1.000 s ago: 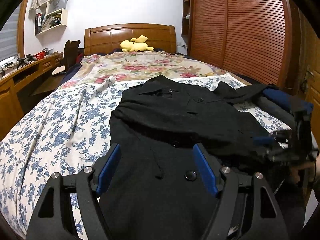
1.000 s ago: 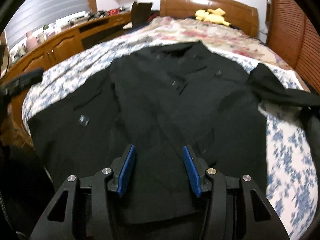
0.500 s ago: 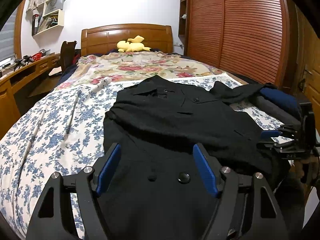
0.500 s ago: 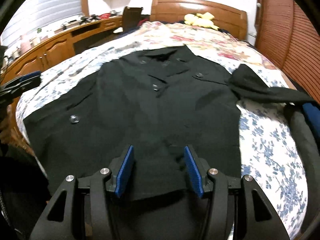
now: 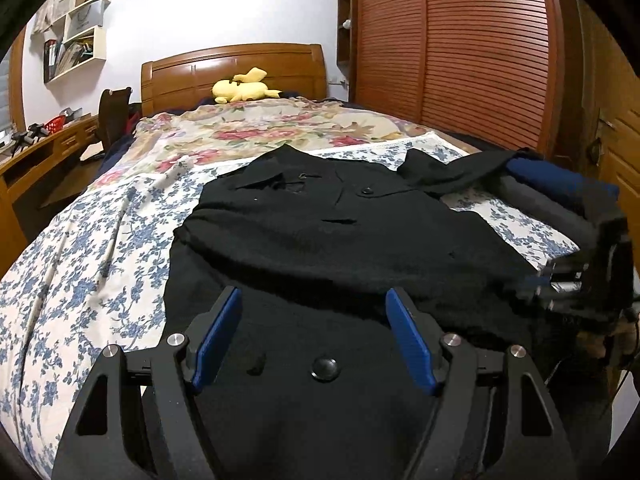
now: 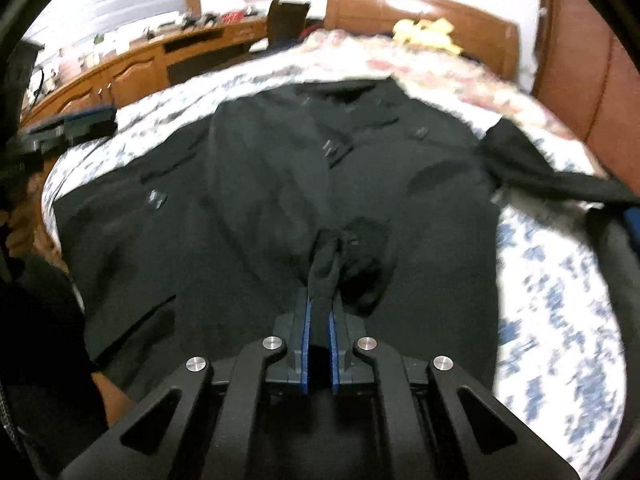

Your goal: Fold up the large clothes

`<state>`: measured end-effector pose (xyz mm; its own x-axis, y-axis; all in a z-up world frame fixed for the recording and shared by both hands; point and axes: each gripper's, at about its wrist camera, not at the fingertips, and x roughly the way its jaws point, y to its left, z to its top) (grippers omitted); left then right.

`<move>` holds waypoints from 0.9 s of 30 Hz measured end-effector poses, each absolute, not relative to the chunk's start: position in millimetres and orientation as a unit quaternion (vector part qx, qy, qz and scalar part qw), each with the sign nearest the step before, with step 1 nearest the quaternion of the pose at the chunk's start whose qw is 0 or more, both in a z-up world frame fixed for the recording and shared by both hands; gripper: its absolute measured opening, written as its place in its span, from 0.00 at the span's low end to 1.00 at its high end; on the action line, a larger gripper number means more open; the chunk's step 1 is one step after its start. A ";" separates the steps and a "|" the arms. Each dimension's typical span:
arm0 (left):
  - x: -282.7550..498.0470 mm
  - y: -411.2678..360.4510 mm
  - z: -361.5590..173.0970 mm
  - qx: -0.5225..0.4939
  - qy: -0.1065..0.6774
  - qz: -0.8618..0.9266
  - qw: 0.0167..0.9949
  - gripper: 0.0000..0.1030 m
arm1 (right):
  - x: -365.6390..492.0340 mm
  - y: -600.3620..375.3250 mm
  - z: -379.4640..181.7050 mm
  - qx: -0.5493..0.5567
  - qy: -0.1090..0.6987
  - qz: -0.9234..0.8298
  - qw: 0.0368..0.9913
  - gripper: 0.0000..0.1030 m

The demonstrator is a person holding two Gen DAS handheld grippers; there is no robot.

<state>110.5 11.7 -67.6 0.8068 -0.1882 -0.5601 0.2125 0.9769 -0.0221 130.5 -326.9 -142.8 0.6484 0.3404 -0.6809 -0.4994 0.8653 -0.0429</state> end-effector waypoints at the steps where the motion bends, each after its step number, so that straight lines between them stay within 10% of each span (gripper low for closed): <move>1: 110.8 9.7 -66.3 0.021 0.291 -0.106 0.951 0.73 | 133.0 -331.9 -138.3 -0.116 0.338 0.217 0.909 0.06; 8: 118.5 -5.0 -49.7 0.027 0.286 -0.107 0.952 0.73 | 159.6 -352.9 -129.6 -0.090 0.322 0.182 0.925 0.07; 15: 132.6 -14.8 -38.4 0.035 0.285 -0.102 0.953 0.73 | 163.5 -355.0 -123.8 -0.067 0.298 0.190 0.933 0.49; 27: 185.7 -15.9 -72.5 0.029 0.286 -0.105 0.952 0.73 | 201.4 -311.8 -160.9 -0.053 0.336 0.282 0.897 0.47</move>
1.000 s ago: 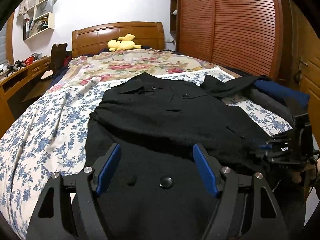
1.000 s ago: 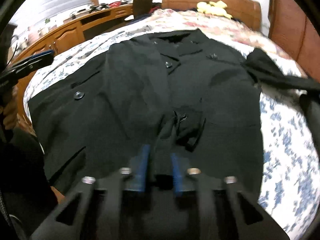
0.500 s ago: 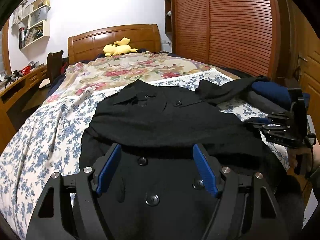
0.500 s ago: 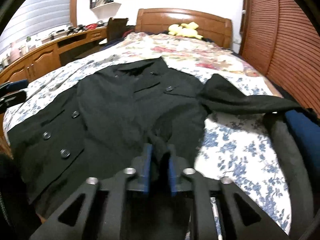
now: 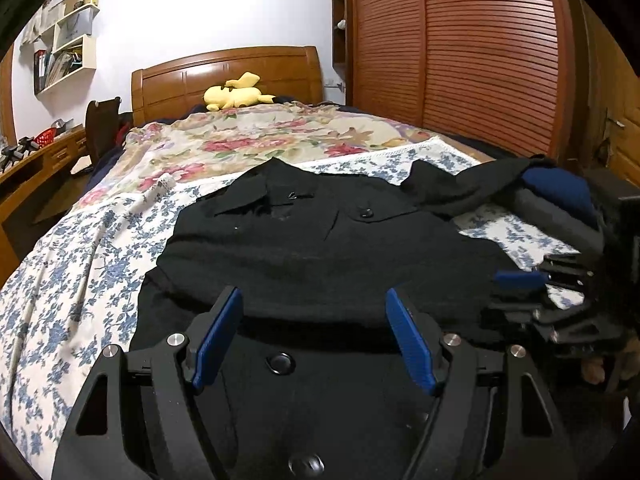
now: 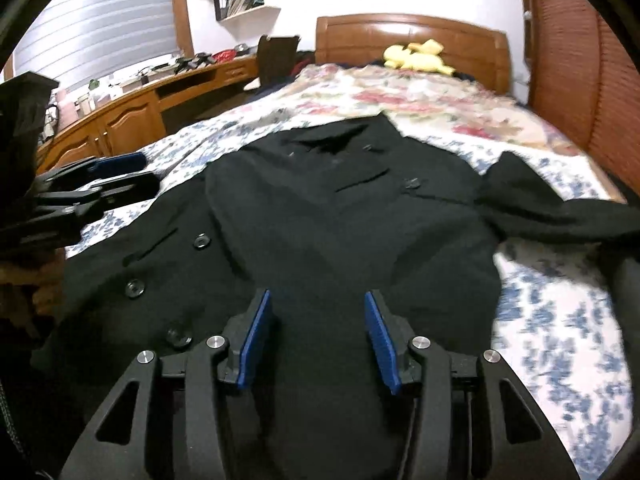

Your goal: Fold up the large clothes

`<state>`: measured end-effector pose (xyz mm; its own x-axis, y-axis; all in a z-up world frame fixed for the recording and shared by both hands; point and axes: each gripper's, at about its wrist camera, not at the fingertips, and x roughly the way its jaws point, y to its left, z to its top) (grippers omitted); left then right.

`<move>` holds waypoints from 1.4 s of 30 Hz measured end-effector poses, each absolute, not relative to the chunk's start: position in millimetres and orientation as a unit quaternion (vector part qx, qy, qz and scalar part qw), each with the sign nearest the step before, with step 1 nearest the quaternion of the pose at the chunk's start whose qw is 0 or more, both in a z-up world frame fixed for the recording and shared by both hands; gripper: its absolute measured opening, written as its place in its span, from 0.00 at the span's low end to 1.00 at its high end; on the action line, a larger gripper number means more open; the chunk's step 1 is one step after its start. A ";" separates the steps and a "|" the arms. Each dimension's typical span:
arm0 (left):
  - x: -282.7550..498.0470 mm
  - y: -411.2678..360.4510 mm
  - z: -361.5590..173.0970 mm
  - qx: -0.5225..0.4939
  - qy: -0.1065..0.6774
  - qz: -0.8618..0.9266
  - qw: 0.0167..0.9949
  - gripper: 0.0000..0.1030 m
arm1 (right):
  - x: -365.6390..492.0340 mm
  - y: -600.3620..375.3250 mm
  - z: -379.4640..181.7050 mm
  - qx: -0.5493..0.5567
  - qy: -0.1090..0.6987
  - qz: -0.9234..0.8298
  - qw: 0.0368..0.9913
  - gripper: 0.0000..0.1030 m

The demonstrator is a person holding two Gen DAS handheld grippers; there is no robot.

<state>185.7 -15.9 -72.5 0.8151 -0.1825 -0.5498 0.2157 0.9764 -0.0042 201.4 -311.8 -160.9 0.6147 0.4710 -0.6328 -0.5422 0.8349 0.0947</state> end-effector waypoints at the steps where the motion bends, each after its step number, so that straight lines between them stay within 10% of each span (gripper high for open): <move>1: 189.4 -13.9 -76.5 0.029 0.285 -0.105 0.952 0.73 | 203.3 -307.5 -165.9 -0.054 0.345 0.288 0.892 0.47; 42: 213.6 -20.7 -116.1 0.032 0.305 -0.133 0.942 0.73 | 281.1 -411.5 -138.8 -0.029 0.333 0.069 0.940 0.54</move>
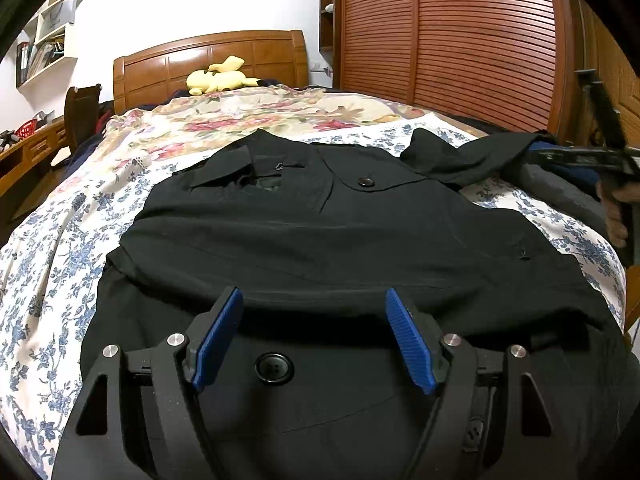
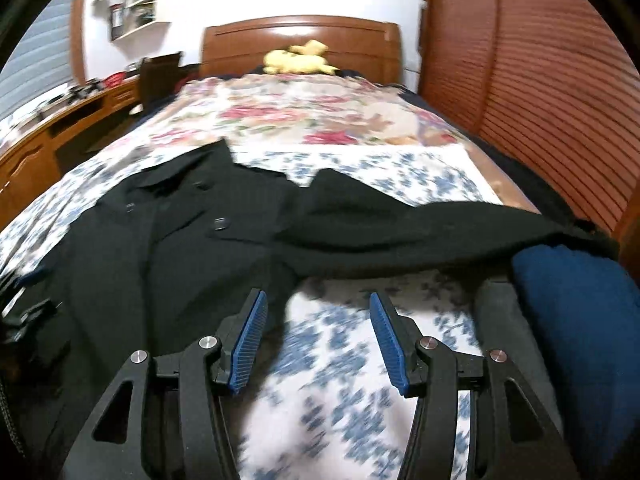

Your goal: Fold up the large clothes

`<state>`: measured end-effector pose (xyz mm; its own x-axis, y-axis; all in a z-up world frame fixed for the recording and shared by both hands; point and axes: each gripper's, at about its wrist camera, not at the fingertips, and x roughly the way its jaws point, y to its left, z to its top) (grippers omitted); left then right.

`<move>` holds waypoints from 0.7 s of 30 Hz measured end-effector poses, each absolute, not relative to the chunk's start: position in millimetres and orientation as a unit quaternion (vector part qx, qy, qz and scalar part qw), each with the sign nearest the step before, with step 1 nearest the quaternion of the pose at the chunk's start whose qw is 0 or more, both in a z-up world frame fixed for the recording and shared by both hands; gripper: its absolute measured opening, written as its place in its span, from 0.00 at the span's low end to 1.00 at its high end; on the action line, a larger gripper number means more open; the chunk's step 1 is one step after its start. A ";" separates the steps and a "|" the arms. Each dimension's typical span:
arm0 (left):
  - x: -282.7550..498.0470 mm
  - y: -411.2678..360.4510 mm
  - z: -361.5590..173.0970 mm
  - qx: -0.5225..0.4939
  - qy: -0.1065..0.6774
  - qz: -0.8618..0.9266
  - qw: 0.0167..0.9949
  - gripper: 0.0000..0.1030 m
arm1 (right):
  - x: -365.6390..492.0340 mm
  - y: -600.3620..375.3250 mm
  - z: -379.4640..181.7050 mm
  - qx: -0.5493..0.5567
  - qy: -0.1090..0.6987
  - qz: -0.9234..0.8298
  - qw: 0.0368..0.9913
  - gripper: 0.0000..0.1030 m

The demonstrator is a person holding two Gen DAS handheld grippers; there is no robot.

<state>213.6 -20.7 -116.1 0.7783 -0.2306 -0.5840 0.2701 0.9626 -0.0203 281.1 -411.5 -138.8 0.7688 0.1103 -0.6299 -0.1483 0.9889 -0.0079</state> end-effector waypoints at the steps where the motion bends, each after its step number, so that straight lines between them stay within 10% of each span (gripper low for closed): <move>1: 213.7 -20.8 -116.3 0.032 0.306 -0.132 0.942 0.73 | 289.6 -415.6 -141.4 -0.023 0.336 0.062 0.939 0.54; 15: 205.2 -15.2 -106.8 0.018 0.279 -0.136 0.951 0.73 | 351.9 -444.6 -158.1 0.063 0.376 -0.002 0.924 0.54; 19: 203.6 -12.6 -103.8 0.010 0.270 -0.141 0.953 0.86 | 354.7 -449.0 -153.2 0.083 0.377 -0.025 0.922 0.53; 21: 203.3 -10.7 -102.2 0.008 0.265 -0.140 0.954 0.86 | 358.2 -446.8 -150.8 0.074 0.380 -0.033 0.921 0.30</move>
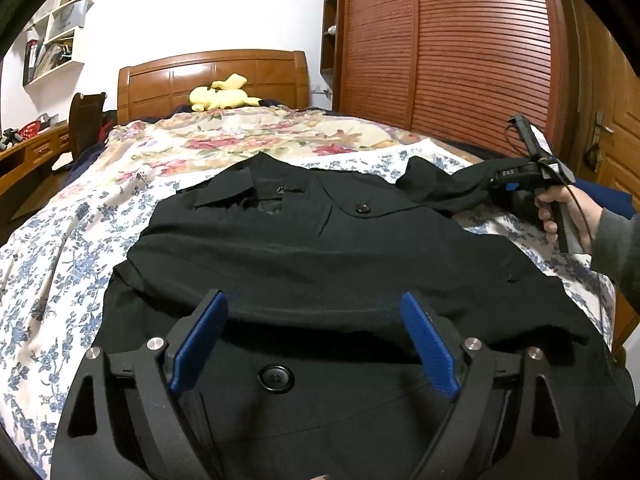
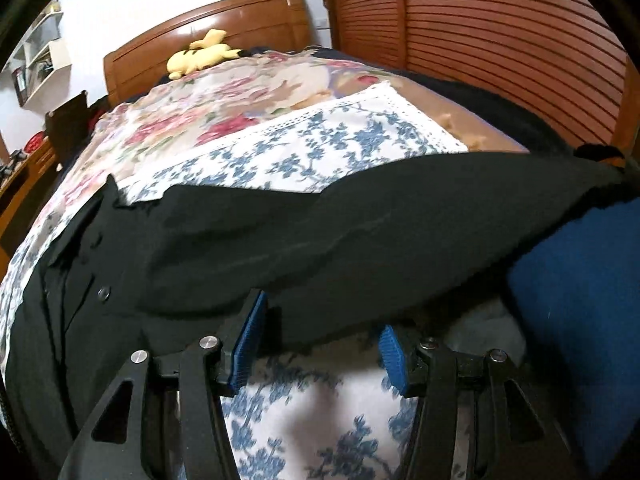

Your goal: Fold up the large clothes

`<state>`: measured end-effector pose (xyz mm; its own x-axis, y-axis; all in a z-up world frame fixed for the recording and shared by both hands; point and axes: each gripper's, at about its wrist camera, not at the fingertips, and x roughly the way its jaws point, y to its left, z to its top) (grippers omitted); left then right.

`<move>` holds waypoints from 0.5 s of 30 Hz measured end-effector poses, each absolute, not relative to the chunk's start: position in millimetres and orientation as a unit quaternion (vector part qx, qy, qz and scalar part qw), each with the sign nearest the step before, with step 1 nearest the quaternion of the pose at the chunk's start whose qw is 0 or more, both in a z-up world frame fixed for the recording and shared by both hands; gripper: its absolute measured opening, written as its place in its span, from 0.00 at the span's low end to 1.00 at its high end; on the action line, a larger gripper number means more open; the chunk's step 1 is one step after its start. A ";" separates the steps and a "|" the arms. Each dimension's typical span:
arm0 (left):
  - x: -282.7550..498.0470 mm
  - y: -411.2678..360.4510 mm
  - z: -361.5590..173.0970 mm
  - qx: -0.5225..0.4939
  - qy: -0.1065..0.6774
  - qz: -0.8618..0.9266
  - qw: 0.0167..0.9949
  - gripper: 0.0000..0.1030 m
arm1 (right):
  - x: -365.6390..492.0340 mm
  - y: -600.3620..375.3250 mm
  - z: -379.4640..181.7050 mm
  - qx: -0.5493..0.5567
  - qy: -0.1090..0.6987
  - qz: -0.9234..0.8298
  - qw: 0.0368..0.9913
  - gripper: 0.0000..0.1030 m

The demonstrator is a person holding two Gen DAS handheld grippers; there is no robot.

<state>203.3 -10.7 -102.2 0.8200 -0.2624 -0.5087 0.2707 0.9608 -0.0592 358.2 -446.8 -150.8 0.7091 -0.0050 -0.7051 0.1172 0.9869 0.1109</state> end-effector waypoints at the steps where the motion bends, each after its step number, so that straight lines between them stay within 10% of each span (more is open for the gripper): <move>1: 203.1 -10.3 -101.7 0.007 0.264 -0.138 0.954 0.86 | 359.8 -444.8 -148.1 0.065 0.380 -0.037 0.922 0.14; 15: 201.9 -9.5 -101.8 0.010 0.261 -0.136 0.956 0.86 | 272.6 -314.5 -64.7 -0.040 0.278 0.149 0.948 0.05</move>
<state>201.9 -9.5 -101.8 0.8270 -0.2549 -0.5011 0.2649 0.9628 -0.0526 272.6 -314.5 -64.7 0.8016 0.2602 -0.5383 -0.3047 0.9524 0.0066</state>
